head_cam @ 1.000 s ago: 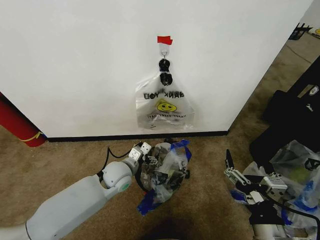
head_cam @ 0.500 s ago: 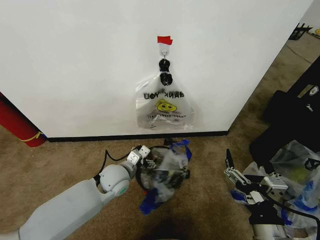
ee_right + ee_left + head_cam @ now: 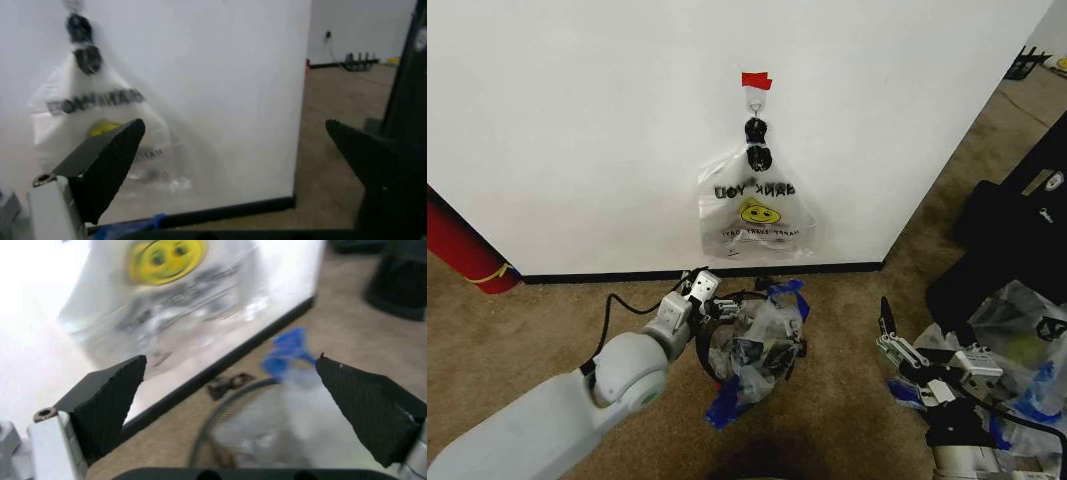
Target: Pick up the garbage bag from the wall and place it over the trash bin.
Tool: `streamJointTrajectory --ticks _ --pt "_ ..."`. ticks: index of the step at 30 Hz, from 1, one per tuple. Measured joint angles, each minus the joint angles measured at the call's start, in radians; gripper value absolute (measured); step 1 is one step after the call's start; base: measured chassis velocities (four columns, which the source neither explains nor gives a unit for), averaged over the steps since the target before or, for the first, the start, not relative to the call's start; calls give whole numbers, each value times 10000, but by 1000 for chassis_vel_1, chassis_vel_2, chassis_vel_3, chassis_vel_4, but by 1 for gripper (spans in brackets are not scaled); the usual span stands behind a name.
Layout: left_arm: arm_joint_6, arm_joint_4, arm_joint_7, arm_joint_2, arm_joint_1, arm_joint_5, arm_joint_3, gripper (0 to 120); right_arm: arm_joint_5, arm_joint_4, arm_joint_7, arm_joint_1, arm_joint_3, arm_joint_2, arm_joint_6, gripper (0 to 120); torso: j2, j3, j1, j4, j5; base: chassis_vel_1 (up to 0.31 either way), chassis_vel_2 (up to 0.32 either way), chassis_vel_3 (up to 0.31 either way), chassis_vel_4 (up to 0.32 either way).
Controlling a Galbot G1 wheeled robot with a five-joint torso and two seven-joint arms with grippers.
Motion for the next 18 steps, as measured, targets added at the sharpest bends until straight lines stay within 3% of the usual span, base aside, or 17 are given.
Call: streamJointTrajectory --ticks 7,18 --pt "200 -893 119 284 485 197 266 100 12 -37 909 140 30 4 -869 100 0 0 0 -1 2 0 0 0 0" --pt "946 -444 551 303 942 842 791 98 -11 -38 990 148 -25 37 -1023 100 0 0 0 0 1 0 0 0 0"
